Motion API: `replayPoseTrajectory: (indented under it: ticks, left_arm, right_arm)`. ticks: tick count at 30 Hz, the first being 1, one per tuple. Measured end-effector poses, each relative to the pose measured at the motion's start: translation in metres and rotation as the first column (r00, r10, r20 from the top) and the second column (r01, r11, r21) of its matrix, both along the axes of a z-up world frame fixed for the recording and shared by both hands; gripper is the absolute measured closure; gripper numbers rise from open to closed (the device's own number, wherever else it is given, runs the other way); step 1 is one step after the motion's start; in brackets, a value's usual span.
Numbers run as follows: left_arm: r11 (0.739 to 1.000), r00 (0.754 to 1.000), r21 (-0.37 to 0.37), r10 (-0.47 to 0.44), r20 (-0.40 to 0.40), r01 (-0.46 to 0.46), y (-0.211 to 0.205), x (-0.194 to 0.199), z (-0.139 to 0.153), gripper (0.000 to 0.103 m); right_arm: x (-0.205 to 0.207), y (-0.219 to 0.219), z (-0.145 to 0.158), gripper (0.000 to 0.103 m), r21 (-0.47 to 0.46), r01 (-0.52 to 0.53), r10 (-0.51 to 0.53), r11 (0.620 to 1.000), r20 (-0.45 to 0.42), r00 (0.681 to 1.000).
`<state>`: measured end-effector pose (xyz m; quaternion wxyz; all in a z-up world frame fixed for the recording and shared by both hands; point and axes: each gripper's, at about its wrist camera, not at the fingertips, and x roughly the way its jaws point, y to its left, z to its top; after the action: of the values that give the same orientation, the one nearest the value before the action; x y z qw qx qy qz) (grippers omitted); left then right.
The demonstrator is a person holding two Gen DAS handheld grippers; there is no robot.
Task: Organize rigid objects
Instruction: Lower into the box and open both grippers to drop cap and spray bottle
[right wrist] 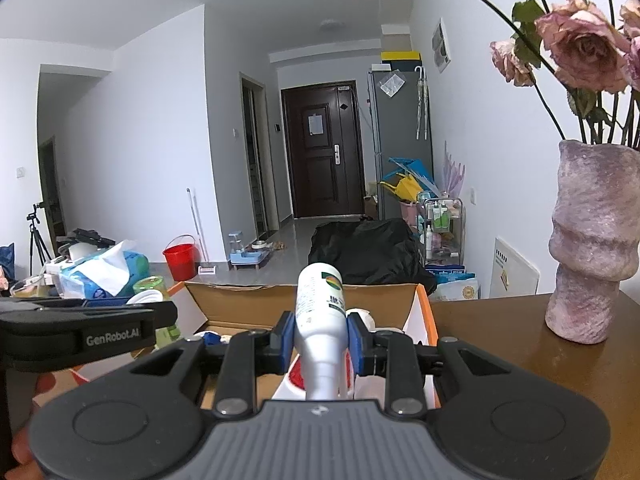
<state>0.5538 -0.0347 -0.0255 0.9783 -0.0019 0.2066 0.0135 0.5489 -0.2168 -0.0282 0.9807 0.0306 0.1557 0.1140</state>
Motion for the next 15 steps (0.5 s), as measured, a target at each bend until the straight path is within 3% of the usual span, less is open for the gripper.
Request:
replayPoseTrajectory:
  ticks: [15]
  left_arm:
    - [0.999,1.000,0.034,0.017,-0.024,-0.016,-0.001,0.037,-0.015,0.062]
  right_arm:
    - [0.041,-0.001,-0.002,0.076,-0.015,-0.011,0.011,1.000,-0.022,1.000]
